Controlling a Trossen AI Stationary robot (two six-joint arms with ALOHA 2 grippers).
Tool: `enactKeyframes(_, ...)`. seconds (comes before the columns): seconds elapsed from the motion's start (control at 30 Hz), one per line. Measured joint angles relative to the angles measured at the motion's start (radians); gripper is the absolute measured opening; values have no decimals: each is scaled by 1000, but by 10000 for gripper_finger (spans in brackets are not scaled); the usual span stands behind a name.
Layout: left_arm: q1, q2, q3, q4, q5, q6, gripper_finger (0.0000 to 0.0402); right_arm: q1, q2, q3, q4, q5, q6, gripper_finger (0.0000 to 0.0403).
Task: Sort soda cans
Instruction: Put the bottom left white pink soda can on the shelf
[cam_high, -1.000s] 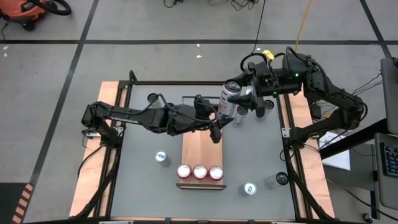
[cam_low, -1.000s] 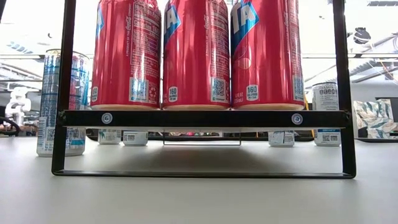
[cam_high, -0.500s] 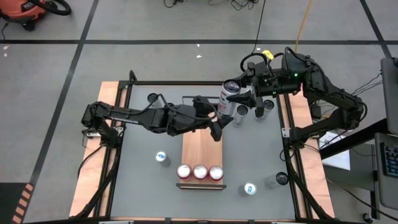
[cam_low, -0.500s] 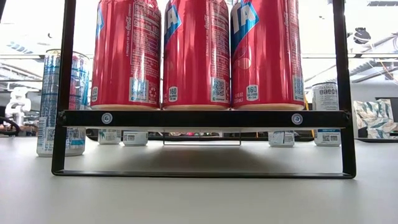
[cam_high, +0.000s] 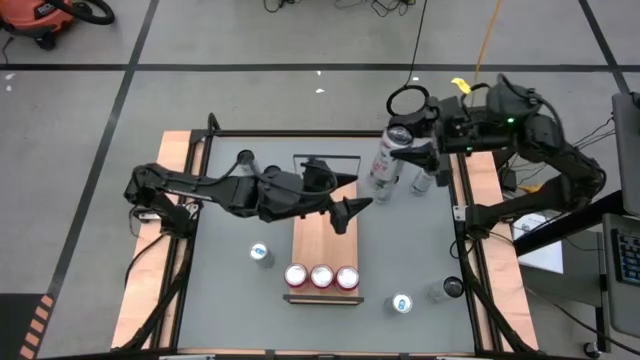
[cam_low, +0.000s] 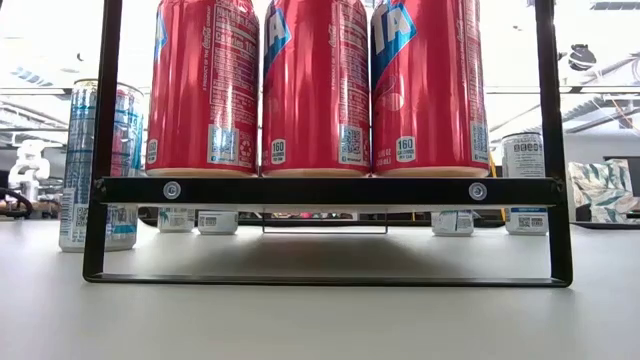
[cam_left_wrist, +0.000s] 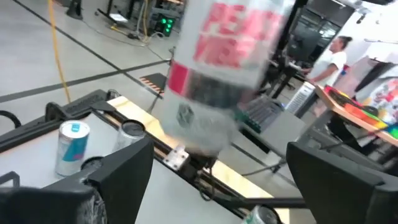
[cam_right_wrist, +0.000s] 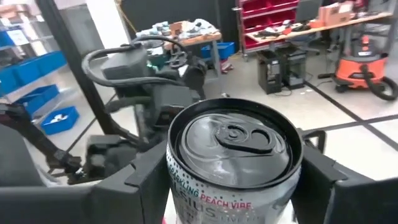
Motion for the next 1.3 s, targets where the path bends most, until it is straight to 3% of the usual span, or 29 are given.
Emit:
enactKeyframes(0.27, -13, -80, -1, -168, 1, -99, 370, 0, -60, -3, -106, 3, -7, 223)
enactKeyframes(0.43, -15, -139, -1, -276, 4, -130, 370, 12, -107, -120, -81, -22, 37, 226)
enactKeyframes(0.63, -15, -207, -1, -438, 6, -134, 370, 80, -184, -384, 169, -26, 129, 225)
enactKeyframes(0.9, -19, -251, -1, -807, 34, -209, 370, 156, -189, -662, 542, -9, 156, 225)
enactKeyframes(1.07, -30, -252, -2, -942, 39, -186, 370, 175, -137, -703, 594, 7, 119, 225)
enactKeyframes(1.3, -82, -293, -78, -938, -22, -102, 367, 178, -65, -703, 603, 7, 85, 225)
